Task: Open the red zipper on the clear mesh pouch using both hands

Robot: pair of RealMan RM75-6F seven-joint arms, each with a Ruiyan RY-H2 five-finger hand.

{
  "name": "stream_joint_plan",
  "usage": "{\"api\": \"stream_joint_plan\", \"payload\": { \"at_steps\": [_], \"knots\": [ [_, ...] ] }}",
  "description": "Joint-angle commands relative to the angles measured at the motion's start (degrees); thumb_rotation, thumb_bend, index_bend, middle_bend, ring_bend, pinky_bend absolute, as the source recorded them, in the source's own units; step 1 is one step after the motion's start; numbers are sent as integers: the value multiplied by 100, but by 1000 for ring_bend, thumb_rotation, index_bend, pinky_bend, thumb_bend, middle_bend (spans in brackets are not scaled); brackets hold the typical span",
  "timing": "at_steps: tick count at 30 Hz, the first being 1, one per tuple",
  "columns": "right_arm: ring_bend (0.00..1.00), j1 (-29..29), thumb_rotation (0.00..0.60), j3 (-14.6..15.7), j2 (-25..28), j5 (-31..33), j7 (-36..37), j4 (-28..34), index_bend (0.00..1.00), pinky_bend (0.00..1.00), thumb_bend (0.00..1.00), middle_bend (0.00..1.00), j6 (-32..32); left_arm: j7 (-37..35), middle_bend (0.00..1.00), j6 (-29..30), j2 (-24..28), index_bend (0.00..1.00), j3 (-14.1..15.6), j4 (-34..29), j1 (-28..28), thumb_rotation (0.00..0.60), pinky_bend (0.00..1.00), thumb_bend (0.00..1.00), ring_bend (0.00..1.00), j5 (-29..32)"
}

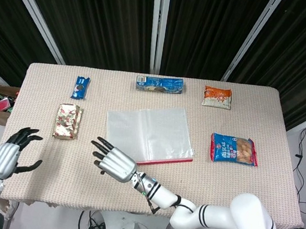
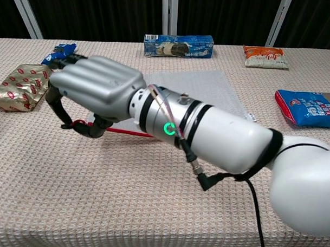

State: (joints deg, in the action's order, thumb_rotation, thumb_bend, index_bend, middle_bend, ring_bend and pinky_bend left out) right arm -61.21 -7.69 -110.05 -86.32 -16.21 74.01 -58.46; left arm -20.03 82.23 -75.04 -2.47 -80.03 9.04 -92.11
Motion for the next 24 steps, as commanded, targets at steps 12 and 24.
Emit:
{"api": "stream_joint_plan", "payload": {
  "at_steps": [12, 24],
  "knots": [
    [0, 153, 600, -193, 618, -651, 384, 483, 893, 0, 482, 284, -540, -1627, 144, -1202, -520, 291, -183, 240, 1694, 600, 178, 192, 94, -599],
    [0, 100, 600, -383, 504, -748, 682, 276, 896, 0, 488, 284, -656, -1892, 144, -1372, -1094, 340, -172, 355, 2338, 600, 177, 197, 94, -670]
  ]
}}
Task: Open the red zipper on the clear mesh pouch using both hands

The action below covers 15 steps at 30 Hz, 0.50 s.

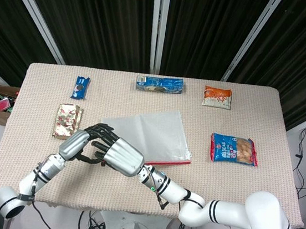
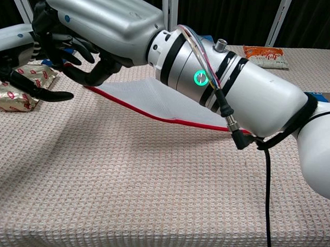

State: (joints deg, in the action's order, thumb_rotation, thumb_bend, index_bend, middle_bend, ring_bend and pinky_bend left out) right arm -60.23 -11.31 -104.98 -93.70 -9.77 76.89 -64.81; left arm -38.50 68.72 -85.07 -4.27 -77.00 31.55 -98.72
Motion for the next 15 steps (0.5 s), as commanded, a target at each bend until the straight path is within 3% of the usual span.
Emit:
{"api": "stream_joint_plan", "payload": {
  "at_steps": [1, 15],
  "knots": [
    [0, 3, 600, -34, 1, -12, 58, -14, 896, 0, 489, 284, -34, -34, 144, -31, -124, 347, 15, 73, 121, 600, 177, 197, 94, -10],
    [0, 110, 600, -49, 159, -120, 250, 71, 897, 0, 491, 285, -222, 75, 144, 44, -455, 418, 67, 345, 342, 600, 177, 232, 95, 194]
  ]
}}
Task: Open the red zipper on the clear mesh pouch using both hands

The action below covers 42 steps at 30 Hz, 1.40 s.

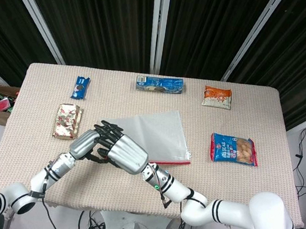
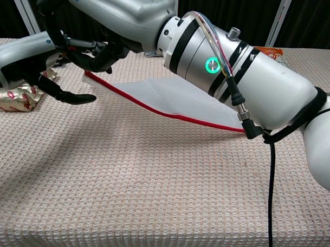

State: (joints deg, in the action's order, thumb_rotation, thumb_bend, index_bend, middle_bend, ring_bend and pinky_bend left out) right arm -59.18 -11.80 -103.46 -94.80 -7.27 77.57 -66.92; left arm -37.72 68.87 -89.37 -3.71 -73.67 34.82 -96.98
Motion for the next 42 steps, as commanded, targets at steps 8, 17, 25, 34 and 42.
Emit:
{"api": "stream_joint_plan", "payload": {
  "at_steps": [8, 17, 25, 34, 42],
  "knots": [
    [0, 29, 600, -44, 35, -5, 38, 23, 897, 0, 492, 285, -46, -115, 144, 51, -113, 462, 93, 63, 126, 600, 177, 284, 94, 28],
    [0, 38, 600, -75, 34, 15, 111, 3, 897, 0, 492, 285, -52, -171, 172, 36, -258, 529, 117, 150, 228, 600, 177, 345, 95, 117],
    [0, 203, 600, 87, 46, -99, 260, -70, 899, 0, 493, 285, -271, -922, 234, 135, -317, 616, 199, 199, 221, 600, 176, 380, 116, 169],
    [0, 502, 600, 401, -79, -481, 419, -423, 901, 0, 493, 283, -834, -2048, 234, 404, -412, 641, 342, 388, 110, 600, 176, 410, 116, 164],
    [0, 709, 600, 530, -143, -614, 427, -613, 904, 0, 492, 280, -1099, -2866, 234, 654, -439, 645, 377, 456, 44, 600, 176, 427, 116, 142]
  ]
}}
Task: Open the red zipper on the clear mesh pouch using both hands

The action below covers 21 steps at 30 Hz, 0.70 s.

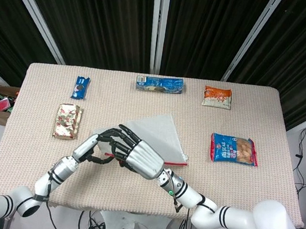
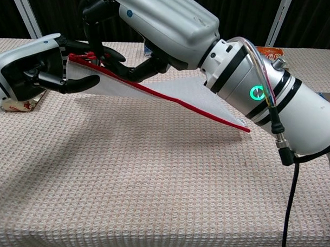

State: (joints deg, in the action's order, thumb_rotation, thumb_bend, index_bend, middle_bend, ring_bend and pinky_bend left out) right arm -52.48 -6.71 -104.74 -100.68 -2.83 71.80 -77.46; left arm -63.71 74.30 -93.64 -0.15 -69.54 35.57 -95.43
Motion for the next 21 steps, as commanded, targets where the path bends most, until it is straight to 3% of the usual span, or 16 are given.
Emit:
{"api": "stream_joint_plan", "payload": {
  "at_steps": [1, 21],
  "knots": [
    [0, 61, 600, 25, -23, -32, -27, -56, 905, 0, 492, 280, -68, -343, 234, 137, -12, 646, 21, 48, -35, 600, 176, 428, 116, -16],
    [0, 455, 600, 206, -14, -132, -48, -256, 913, 0, 493, 274, -324, -1629, 234, 432, 9, 661, -55, 144, -102, 600, 176, 456, 116, 107]
  ]
}}
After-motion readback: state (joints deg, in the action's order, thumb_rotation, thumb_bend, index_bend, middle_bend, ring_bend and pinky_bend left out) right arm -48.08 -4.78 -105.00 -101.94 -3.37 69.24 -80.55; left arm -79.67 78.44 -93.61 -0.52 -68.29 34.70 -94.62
